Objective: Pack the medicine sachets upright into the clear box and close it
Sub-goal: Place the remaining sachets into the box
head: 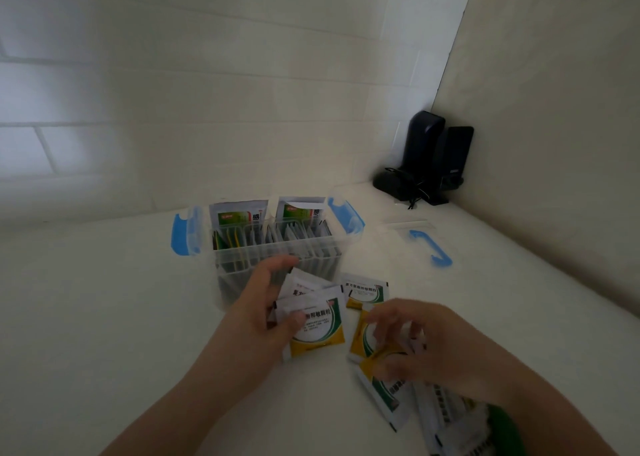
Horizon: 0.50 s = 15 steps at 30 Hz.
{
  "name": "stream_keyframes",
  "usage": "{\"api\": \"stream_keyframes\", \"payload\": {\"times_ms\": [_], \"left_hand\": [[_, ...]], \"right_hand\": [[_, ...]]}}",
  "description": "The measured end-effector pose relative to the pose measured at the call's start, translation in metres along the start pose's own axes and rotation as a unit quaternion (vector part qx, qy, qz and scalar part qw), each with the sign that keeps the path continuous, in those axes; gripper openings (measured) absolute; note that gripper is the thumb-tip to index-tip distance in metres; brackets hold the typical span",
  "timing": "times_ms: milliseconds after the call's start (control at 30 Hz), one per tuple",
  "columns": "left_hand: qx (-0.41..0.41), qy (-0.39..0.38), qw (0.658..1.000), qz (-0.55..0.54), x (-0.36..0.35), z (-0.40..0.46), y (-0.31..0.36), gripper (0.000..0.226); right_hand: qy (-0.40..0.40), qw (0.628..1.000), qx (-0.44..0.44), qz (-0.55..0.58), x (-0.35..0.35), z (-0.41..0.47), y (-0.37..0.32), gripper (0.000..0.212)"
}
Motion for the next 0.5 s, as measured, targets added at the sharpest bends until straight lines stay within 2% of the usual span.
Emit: {"api": "stream_keyframes", "payload": {"times_ms": [67, 133, 233, 367, 500], "left_hand": [[-0.009, -0.001, 1.0, 0.013, -0.001, -0.001, 0.001, 0.057], [-0.017, 0.0, 1.0, 0.026, -0.001, -0.001, 0.001, 0.058], [-0.033, -0.008, 0.998, 0.045, -0.004, -0.002, 0.0, 0.051], [-0.058, 0.015, 0.992, 0.113, -0.002, -0.001, -0.004, 0.02], [-0.05, 0.035, 0.99, 0.131, 0.0, 0.002, -0.004, 0.026]], "right_hand": [[-0.064, 0.993, 0.01, -0.101, -0.009, -0.001, 0.001, 0.047], [-0.084, 0.982, 0.054, -0.163, -0.017, 0.001, -0.001, 0.051], [-0.069, 0.978, 0.092, -0.173, -0.025, 0.006, -0.004, 0.04], [0.001, 0.993, 0.085, -0.085, -0.021, 0.007, -0.007, 0.014], [0.155, 0.983, 0.046, 0.093, 0.007, 0.002, -0.005, 0.027]]}}
Point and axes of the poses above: each hand's wrist, its own z-axis towards the middle knuckle, its own x-axis out of the back of the hand, y = z × x, the point moved 4 cm from there along z, towards the middle knuckle, and after that the axes turned 2 degrees about x, right-handed, at the moved point
